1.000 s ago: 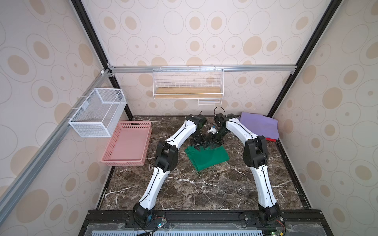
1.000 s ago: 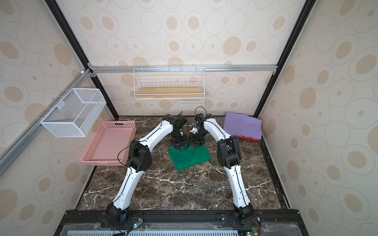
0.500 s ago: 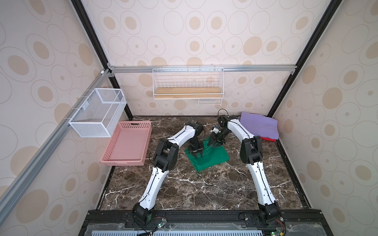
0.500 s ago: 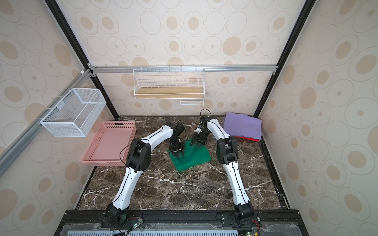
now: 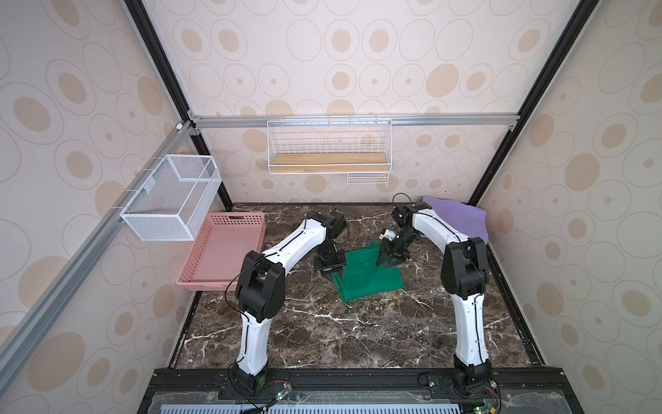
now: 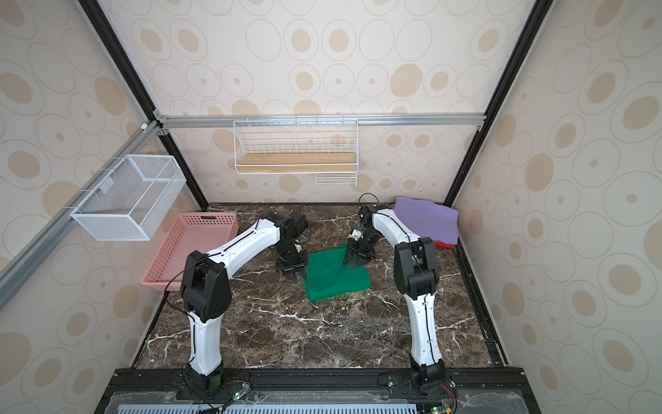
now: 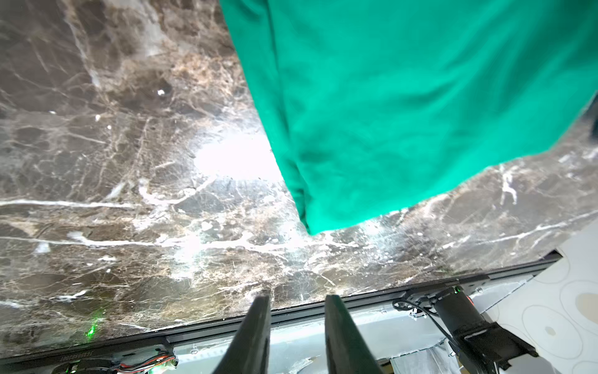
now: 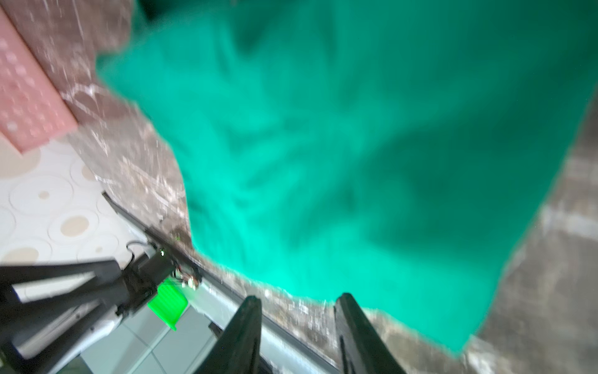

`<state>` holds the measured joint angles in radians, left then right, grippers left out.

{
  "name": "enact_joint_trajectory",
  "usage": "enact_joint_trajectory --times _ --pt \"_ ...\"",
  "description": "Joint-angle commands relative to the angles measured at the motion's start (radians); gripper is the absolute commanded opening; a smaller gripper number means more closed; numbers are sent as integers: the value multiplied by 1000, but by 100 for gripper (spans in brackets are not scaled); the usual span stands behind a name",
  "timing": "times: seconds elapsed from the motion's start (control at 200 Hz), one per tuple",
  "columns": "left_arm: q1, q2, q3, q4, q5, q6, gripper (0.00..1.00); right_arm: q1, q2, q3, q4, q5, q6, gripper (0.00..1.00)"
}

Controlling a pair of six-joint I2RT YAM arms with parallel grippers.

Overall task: Fold and stack t-shirts
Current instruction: Smooth out the T-shirt at the center of the board.

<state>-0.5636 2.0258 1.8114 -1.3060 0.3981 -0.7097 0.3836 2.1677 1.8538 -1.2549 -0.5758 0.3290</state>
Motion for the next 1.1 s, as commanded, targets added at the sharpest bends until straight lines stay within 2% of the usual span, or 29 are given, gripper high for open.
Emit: enact_joint_trajectory --times 0.0,0.17,0.315,0.666,0.896,1.092 --pt "-50 81 74 -25 9 -16 32 15 -87 -144 52 1 5 44" --pt "-124 225 258 -32 53 -44 32 87 -134 -263 87 7 14 44" --pt "-156 269 282 -32 58 -44 32 119 -139 -314 140 -1 46 44" --pt "-156 186 -69 110 37 -34 32 116 -33 -314 173 8 15 44" --pt "-154 235 -103 91 14 44 32 111 27 -301 190 -6 12 44" --pt "-134 203 -172 91 -3 72 31 81 19 -328 163 0 -15 44"
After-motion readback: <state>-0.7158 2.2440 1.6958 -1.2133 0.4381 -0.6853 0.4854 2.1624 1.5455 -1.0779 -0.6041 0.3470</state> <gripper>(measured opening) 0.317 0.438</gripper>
